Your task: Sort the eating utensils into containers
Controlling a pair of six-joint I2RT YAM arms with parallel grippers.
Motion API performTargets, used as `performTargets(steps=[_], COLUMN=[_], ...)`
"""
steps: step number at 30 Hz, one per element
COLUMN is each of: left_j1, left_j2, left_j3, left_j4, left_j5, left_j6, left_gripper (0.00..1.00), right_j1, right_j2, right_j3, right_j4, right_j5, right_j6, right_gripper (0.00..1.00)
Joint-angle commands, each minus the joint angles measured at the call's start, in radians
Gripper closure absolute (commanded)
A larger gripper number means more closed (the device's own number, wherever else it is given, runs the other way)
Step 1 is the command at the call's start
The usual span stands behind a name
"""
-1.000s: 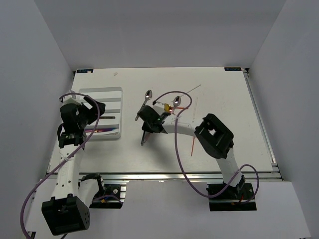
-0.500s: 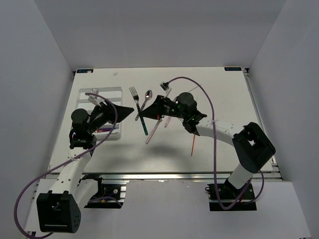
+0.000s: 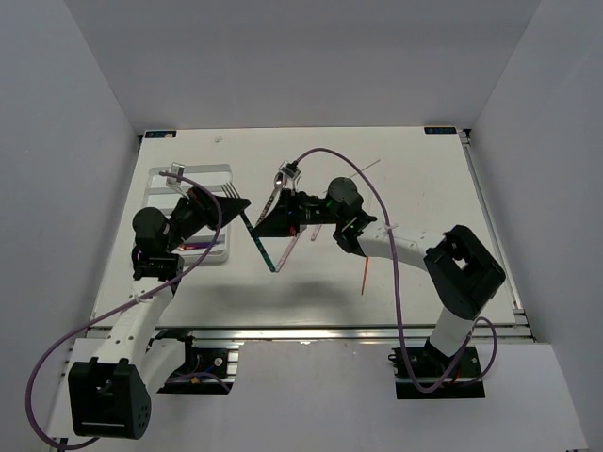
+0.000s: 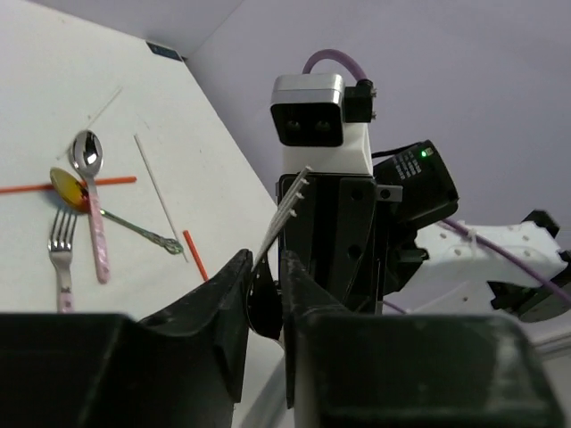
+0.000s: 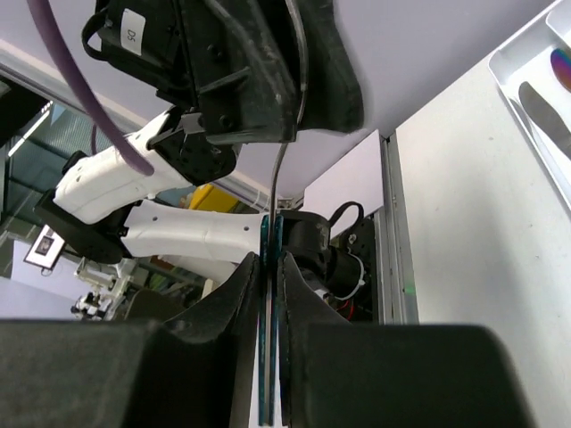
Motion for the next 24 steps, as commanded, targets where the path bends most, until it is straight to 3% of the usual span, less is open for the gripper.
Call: performTargets(steps=[1,3,5,7,8,9,11,12,13,14,16,24], left_j1=[-0.006,-0.009,-0.009,-0.006,-0.005,-0.002,0.049,0.105,0.195,0.234,0.311,0.360], left_j2=[0.008,0.023,0.030,0.028,0.030,0.043,0.137,0.177,0.232,0.250,0.287,0.457], left_j3=[0.010,0.012,0.018,0.044,0.112,0.154,0.279,0.301,0.304,0.300,0.282,0.301], left_j4=[0.071,0.099,0.078,-0.058,-0.319,-0.446,-0.775,-0.831,-0.850,-0.850,-0.831,-0.653], left_j5=[0.017,0.023,-0.012,-0.128,-0.226,-0.456,-0.671,-0.758,-0.770,-0.785,-0.871,-0.955], left_j6=[-0.027,-0.047,-0.043,0.017,0.110,0.139,0.150,0.140,0.120,0.068,0.017,-0.129], left_gripper=[0.74,0.95,1.00,1.00,1.00,1.00,1.00,1.00,1.00,1.00,1.00,1.00], right_j1=[0.011,0.010,-0.001,-0.030,-0.053,-0.112,-0.203,-0.225,-0.235,-0.239,-0.240,-0.249], right_j2=[0.002,0.012,0.013,-0.005,-0.019,-0.037,-0.118,-0.151,-0.216,-0.244,-0.302,-0.375], right_j3=[0.071,0.083,0.089,0.041,0.008,-0.028,-0.122,-0.138,-0.138,-0.122,-0.122,-0.131], right_j4=[0.028,0.022,0.023,0.026,0.029,-0.013,-0.160,-0.266,-0.508,-0.606,-0.720,-0.818], right_j5=[-0.024,-0.027,-0.027,-0.007,0.010,0.066,0.214,0.285,0.374,0.524,0.591,0.654], right_j6=[-0.018,-0.018,-0.019,-0.004,0.008,0.023,-0.002,-0.086,-0.139,-0.186,-0.268,-0.375], right_gripper=[1.00,1.00,1.00,0.59,0.24,0.13,0.11,0.11,0.11,0.11,0.11,0.11])
